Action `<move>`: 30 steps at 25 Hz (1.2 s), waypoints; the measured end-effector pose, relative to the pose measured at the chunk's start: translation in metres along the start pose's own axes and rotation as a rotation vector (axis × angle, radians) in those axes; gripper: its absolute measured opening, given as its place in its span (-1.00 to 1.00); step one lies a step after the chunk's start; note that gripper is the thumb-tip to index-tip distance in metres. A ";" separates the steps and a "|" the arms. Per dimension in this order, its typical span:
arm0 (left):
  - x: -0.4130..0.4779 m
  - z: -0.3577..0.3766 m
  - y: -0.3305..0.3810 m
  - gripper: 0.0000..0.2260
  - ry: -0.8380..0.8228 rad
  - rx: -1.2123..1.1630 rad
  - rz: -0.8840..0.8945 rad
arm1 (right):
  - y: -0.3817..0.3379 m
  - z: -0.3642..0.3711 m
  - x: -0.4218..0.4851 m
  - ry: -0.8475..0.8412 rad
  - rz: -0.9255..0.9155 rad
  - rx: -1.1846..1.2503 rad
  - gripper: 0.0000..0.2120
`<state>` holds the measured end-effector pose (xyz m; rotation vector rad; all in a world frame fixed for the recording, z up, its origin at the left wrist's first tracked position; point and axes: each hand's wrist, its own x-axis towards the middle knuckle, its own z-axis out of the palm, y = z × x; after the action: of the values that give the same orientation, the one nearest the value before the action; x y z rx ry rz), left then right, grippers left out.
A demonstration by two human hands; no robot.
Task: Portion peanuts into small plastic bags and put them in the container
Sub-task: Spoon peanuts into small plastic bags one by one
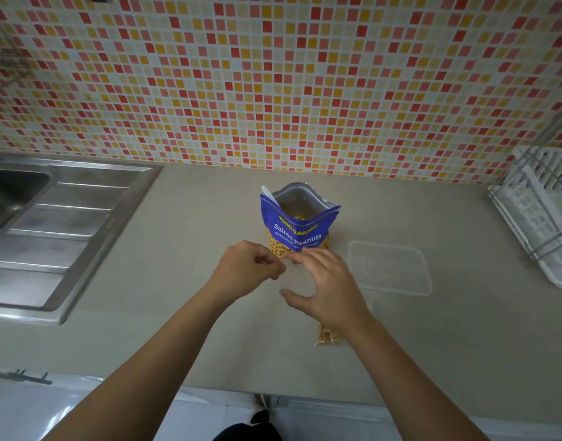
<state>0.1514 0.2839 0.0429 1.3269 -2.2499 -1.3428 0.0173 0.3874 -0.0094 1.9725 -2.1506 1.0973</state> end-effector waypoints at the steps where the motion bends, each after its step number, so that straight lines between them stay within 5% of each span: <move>1: 0.002 -0.003 0.001 -0.93 -0.036 -0.006 -0.001 | 0.002 -0.003 0.000 -0.003 0.003 0.008 -0.51; 3: 0.008 -0.012 0.004 -0.93 -0.021 -0.016 0.030 | 0.007 -0.010 0.000 0.003 0.037 0.045 -0.51; 5: 0.025 -0.022 0.009 -0.97 0.193 -0.010 0.110 | 0.010 -0.017 0.002 0.061 0.107 0.110 -0.51; 8: 0.069 -0.033 0.019 -0.75 0.403 0.137 0.195 | 0.015 -0.023 0.009 0.196 0.259 0.262 -0.48; 10: 0.095 -0.032 0.024 -0.67 0.335 0.254 0.203 | 0.017 -0.024 0.016 0.259 0.322 0.360 -0.47; 14: 0.113 -0.034 0.034 -0.86 0.265 0.277 0.333 | 0.029 -0.020 0.031 0.321 0.413 0.500 -0.48; 20: 0.123 -0.022 0.055 -0.84 -0.070 0.448 0.407 | 0.047 -0.011 0.055 0.380 0.548 0.662 -0.51; 25: 0.123 -0.040 0.060 -0.79 0.196 0.585 0.451 | 0.056 -0.005 0.063 0.388 0.568 0.629 -0.45; 30: 0.115 -0.009 0.068 -0.79 -0.036 0.910 0.486 | 0.055 -0.008 0.065 0.383 0.555 0.635 -0.55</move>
<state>0.0496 0.2012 0.0721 0.7940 -3.0657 -0.1520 -0.0477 0.3325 0.0004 1.1145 -2.3553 2.2501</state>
